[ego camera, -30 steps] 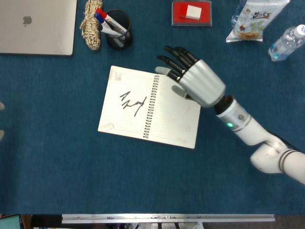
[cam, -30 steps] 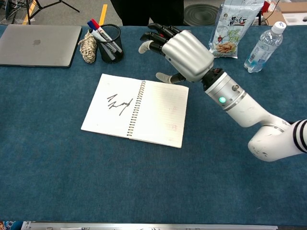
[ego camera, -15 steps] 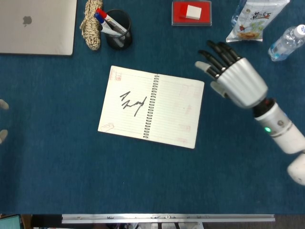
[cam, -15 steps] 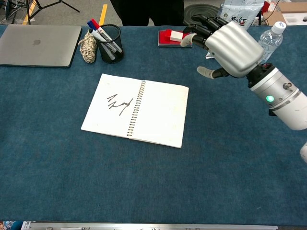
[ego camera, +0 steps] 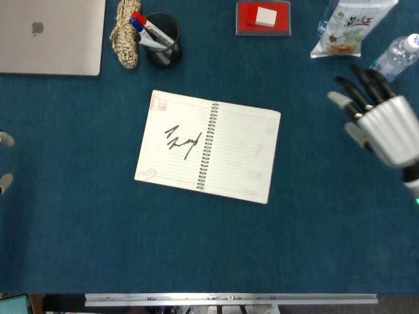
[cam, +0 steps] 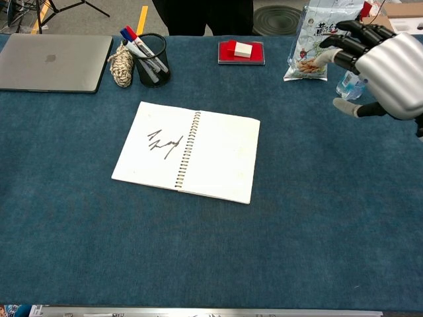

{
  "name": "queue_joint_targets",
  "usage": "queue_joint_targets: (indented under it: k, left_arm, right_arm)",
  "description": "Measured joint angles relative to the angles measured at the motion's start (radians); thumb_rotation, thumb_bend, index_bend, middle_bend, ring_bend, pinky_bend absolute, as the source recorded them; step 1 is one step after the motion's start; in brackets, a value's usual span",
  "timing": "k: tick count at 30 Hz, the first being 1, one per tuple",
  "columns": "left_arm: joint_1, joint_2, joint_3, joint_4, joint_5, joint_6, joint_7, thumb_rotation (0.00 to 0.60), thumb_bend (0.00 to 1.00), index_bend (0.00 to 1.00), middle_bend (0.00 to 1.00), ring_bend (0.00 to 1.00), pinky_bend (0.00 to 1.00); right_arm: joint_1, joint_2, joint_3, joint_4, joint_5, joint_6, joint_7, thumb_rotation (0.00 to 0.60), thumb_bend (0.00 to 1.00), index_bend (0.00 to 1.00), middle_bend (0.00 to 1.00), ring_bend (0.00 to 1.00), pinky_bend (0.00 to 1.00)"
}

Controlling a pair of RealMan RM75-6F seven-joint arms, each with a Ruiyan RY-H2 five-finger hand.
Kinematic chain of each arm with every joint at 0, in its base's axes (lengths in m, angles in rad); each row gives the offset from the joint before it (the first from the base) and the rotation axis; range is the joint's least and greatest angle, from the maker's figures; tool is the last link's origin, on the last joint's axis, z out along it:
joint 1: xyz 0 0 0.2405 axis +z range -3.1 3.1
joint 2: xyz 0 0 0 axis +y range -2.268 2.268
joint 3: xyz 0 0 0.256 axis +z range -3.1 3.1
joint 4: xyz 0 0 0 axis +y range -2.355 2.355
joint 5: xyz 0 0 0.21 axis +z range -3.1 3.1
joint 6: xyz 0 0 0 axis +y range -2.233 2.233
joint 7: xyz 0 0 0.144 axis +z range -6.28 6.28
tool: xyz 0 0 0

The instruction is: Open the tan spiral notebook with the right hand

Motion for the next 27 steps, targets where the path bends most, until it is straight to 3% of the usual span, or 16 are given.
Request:
queue_joint_targets:
  k: [10,27]
  left_arm:
    - [-0.02,-0.005,-0.023,-0.007,-0.001,0.003,0.003,0.6,0.13,0.4,0.34,0.35,0.55]
    - [-0.05,-0.01,-0.034,0.007,-0.016,-0.027,-0.014,0.6,0.13,0.4,0.34,0.35,0.55]
  right_arm:
    - [-0.145,0.081,-0.014,-0.079,0.022,0.078,-0.03,0.6,0.19,0.32,0.24,0.1,0.21]
    - [-0.324,0.113,0.03,-0.136,0.073,0.197,0.025,0.6,0.19,0.32,0.24,0.1,0.21]
